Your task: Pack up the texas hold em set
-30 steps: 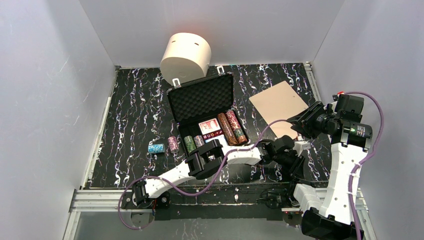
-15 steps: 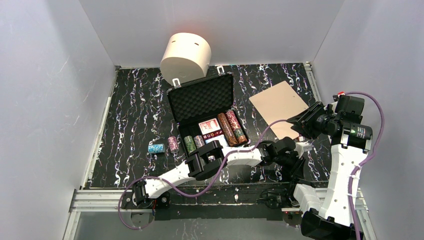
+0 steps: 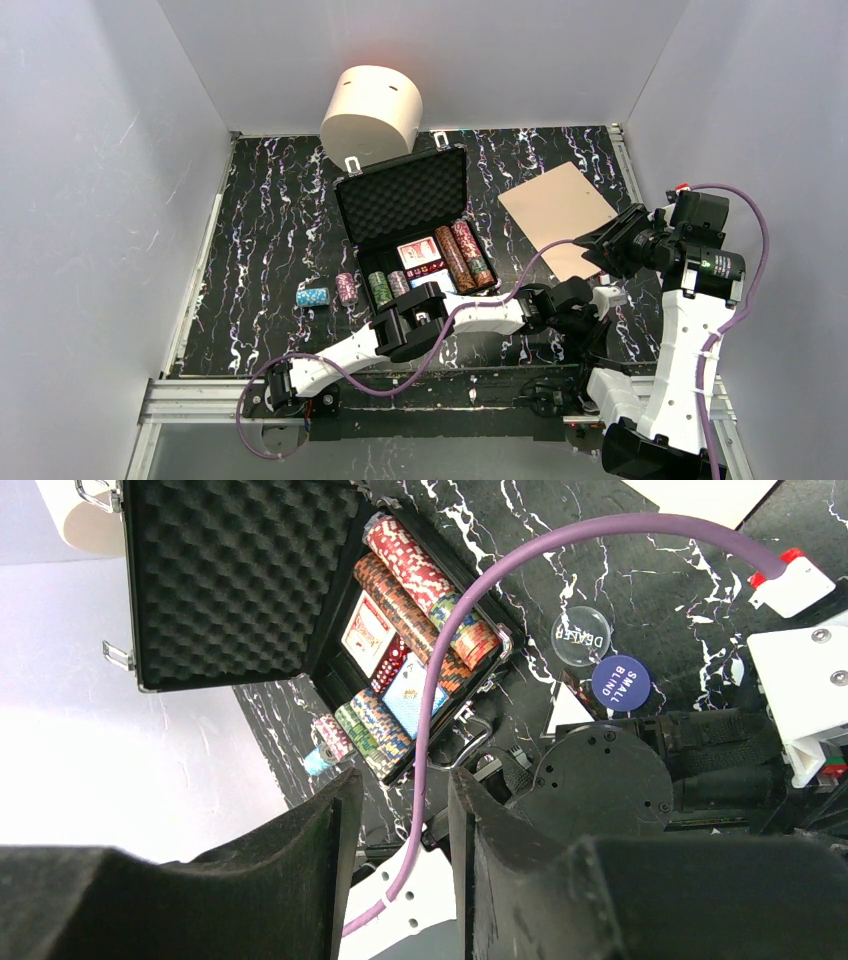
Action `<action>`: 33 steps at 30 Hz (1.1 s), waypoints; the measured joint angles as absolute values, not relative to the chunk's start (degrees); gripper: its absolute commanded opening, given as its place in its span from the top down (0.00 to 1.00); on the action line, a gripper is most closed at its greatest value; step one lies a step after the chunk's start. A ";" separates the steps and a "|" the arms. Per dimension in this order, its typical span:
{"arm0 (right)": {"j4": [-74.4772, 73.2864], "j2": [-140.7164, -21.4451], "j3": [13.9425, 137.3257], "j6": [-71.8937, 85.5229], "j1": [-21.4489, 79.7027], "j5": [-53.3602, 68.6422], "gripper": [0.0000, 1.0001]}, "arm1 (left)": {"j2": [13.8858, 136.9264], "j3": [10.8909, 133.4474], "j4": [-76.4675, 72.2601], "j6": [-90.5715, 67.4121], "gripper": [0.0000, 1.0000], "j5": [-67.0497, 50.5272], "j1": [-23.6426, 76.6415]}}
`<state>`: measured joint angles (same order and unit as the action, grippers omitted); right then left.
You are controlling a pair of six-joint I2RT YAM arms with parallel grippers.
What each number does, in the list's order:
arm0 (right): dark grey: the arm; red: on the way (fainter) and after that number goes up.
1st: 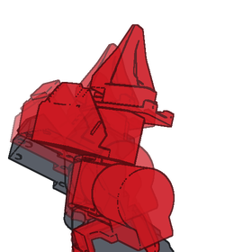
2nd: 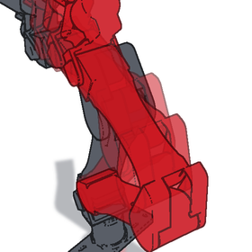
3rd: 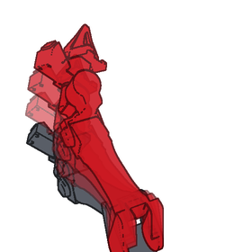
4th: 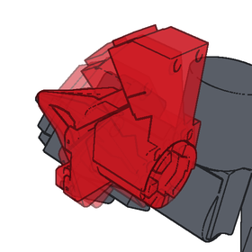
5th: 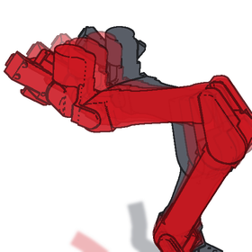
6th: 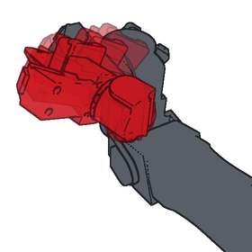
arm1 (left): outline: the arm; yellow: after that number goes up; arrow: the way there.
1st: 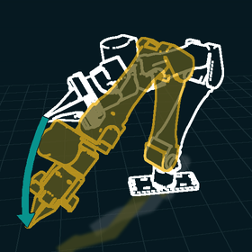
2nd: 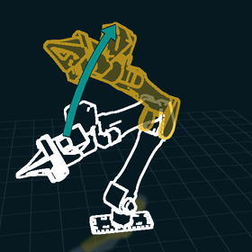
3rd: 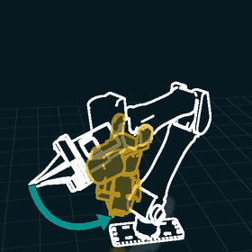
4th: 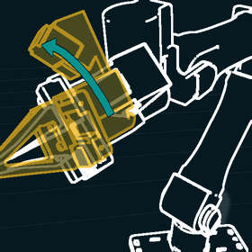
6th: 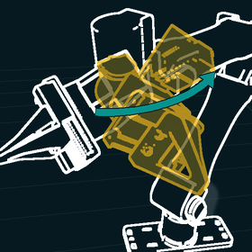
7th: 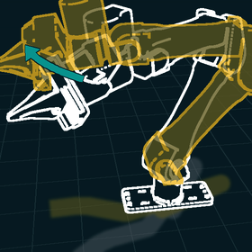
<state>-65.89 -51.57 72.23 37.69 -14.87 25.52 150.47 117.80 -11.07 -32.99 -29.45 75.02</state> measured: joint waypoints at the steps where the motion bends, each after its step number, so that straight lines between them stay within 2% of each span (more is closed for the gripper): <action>1: -65.89 -51.48 72.20 37.69 -14.87 25.52 0.54 | 150.47 117.80 -11.05 -32.88 0.97 -29.39 75.02; 3: -65.89 -51.40 72.20 37.69 -14.87 25.52 0.54 | 150.45 117.80 -11.00 -32.53 1.00 -29.36 75.09; 19: -65.84 -51.33 72.20 38.89 -14.87 25.02 0.53 | 148.64 114.10 -13.61 -33.69 1.00 -29.71 74.02; 33: -61.01 -50.37 72.31 44.40 -14.87 27.75 0.49 | 144.31 107.87 -18.79 -40.75 1.00 -30.30 68.38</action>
<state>-61.01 -50.37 72.31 44.40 -14.87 27.75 144.31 107.87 -18.79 -40.75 -30.30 68.38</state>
